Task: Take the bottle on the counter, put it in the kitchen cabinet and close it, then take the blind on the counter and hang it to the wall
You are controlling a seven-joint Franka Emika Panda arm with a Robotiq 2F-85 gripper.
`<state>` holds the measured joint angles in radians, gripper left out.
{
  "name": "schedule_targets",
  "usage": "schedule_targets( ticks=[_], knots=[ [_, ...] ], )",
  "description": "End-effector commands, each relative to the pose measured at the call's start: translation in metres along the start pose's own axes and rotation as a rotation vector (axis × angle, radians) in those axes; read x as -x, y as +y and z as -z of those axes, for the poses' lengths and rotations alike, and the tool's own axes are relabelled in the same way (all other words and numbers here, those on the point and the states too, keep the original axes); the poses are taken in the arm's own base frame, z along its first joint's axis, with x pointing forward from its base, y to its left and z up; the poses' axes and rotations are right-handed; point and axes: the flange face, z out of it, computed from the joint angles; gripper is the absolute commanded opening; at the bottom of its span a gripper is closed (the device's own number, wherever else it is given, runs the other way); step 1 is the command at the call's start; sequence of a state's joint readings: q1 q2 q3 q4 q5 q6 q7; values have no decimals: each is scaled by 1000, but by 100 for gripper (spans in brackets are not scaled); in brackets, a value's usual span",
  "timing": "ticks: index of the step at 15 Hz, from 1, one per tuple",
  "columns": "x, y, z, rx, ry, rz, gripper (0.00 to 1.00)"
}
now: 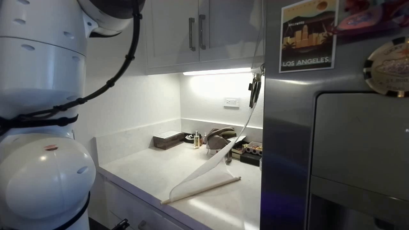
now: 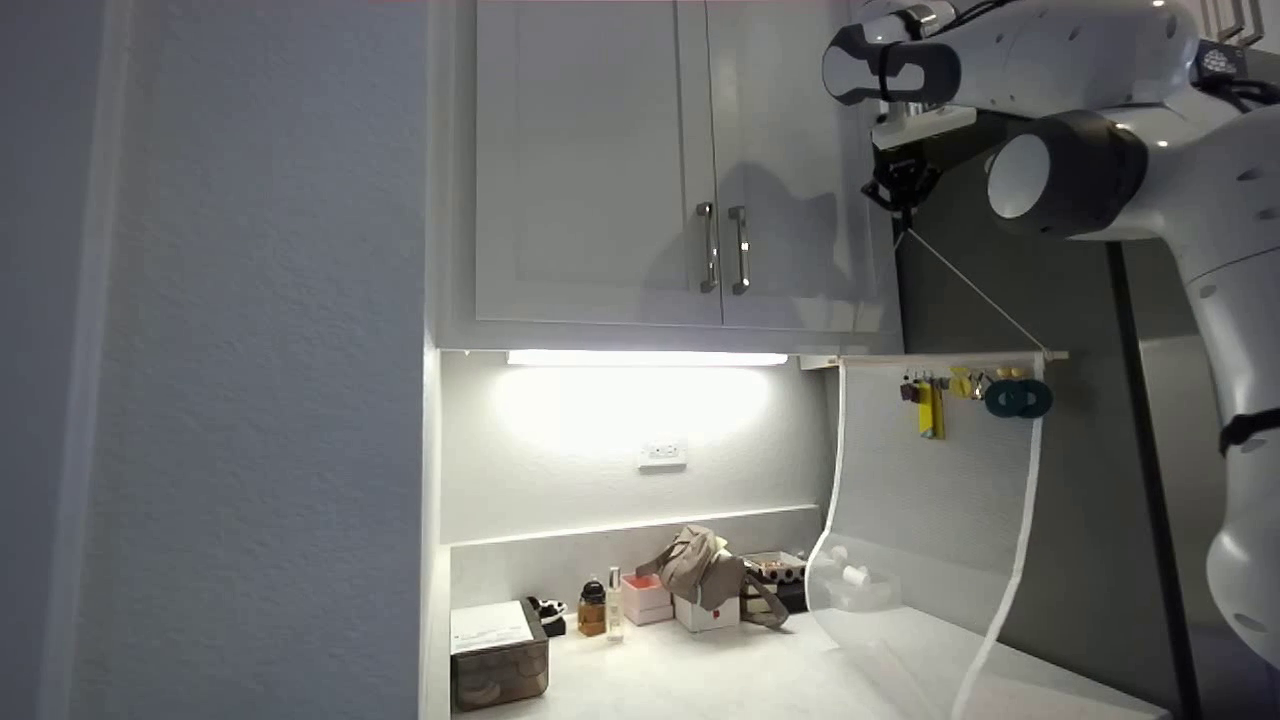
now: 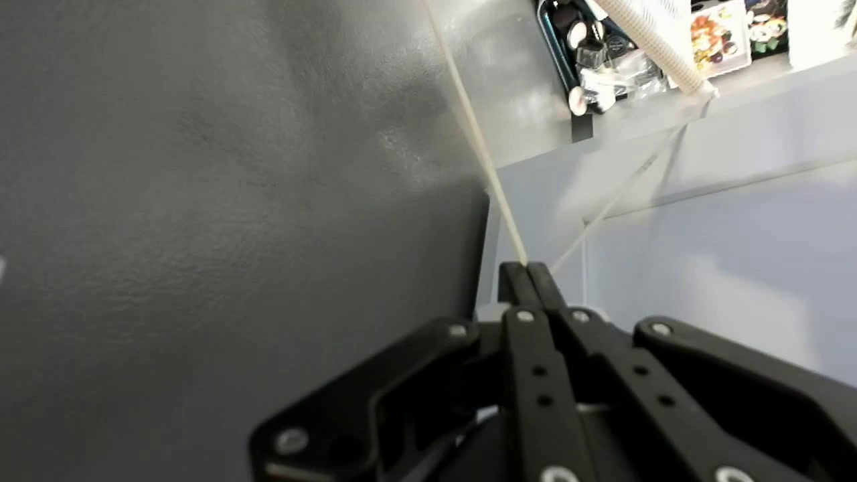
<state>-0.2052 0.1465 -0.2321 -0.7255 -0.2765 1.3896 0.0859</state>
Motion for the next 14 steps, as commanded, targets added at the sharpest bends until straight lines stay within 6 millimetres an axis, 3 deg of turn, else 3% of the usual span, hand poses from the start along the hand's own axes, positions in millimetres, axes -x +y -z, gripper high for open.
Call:
schedule_targets(
  ticks=[1,14],
  knots=[
    [-2,15,13,-17,32,-67,0],
    [10,63,61,-79,131,-358,0]
  ],
)
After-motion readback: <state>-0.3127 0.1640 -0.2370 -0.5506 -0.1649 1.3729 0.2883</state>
